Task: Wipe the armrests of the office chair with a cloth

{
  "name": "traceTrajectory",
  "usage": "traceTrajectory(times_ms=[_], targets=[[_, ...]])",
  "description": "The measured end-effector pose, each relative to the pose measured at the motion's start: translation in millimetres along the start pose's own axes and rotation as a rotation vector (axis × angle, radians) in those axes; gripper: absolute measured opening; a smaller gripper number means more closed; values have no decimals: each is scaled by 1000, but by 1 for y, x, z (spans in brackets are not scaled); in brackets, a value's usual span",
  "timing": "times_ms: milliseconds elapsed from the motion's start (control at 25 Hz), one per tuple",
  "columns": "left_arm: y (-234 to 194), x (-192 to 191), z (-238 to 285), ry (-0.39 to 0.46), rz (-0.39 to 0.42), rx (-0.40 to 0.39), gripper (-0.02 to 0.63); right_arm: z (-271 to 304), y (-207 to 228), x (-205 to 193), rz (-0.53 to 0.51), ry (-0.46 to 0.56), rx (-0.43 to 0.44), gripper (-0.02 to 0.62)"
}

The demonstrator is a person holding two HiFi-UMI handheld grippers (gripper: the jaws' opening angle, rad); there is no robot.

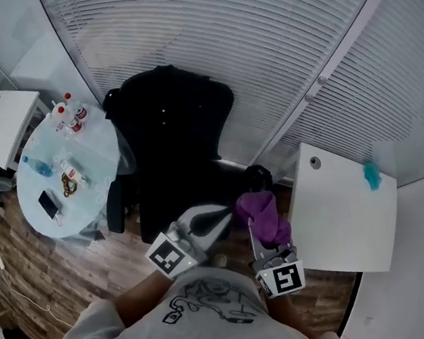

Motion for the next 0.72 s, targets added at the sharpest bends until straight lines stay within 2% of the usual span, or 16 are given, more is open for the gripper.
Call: traceTrajectory(times_ms=[120, 280, 720], targets=[[5, 3, -3, 7, -10, 11, -5, -4, -4, 3, 7, 14, 12, 31], [13, 6, -11, 13, 16, 58, -5, -10, -12, 4, 8, 23, 47, 31], [34, 1, -67, 25, 44, 290, -5, -12, -61, -1, 8, 15, 264, 32]])
Point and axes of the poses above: the fingertips, and each gripper's own axes: z forward along the fingers, y to its right, x out of its top, the point moved 2 cm from there along -z, backward along the fingers, and after that the axes turned 2 degrees about -z, right-handed, at the moved point
